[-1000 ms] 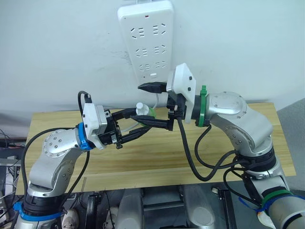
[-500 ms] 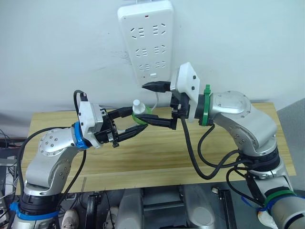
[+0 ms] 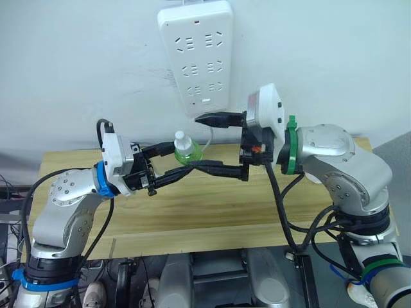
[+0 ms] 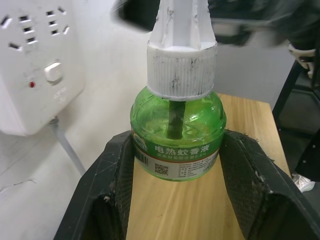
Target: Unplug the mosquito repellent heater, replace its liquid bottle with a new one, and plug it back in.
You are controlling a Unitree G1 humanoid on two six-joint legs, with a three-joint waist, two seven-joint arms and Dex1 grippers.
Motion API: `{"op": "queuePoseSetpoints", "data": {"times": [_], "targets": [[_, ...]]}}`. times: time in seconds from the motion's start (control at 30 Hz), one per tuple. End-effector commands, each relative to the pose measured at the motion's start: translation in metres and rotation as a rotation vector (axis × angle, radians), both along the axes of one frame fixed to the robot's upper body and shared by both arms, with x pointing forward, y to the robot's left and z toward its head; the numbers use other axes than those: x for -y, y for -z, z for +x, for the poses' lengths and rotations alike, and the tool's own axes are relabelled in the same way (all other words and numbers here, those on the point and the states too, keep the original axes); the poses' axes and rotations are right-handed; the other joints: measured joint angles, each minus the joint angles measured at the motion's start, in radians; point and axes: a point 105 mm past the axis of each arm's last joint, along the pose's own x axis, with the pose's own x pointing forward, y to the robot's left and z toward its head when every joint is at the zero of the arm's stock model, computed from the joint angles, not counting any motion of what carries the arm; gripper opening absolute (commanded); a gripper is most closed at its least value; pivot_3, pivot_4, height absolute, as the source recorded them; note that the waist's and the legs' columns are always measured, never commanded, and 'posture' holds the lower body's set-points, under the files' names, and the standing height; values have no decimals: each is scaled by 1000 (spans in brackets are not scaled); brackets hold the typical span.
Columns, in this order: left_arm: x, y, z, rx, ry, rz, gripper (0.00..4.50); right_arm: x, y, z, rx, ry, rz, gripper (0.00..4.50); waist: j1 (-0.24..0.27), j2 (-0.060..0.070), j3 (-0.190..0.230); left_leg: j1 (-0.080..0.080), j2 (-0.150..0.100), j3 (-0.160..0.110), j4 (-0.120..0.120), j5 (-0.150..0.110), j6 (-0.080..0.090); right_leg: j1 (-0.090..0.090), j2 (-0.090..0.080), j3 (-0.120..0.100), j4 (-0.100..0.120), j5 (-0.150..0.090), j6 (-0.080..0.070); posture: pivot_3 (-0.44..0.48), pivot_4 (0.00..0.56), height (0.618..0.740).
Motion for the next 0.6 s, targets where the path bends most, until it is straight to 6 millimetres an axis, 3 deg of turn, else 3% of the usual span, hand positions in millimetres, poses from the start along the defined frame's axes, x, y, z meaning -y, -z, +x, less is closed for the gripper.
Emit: {"op": "queuePoseSetpoints", "data": {"times": [0.03,0.6], "targets": [[4,-4,-1,35,25,-3,2192,-2,-7,-16,32,-70,11,4146,0,0,0,0,0,0,0,0,0,0,0,0,0,0,0,-200,423,730],[18,-4,-11,44,94,-2,2192,-17,-2,4,61,-13,7,4146,-1,0,0,0,0,0,0,0,0,0,0,0,0,0,0,-181,428,730]]}}
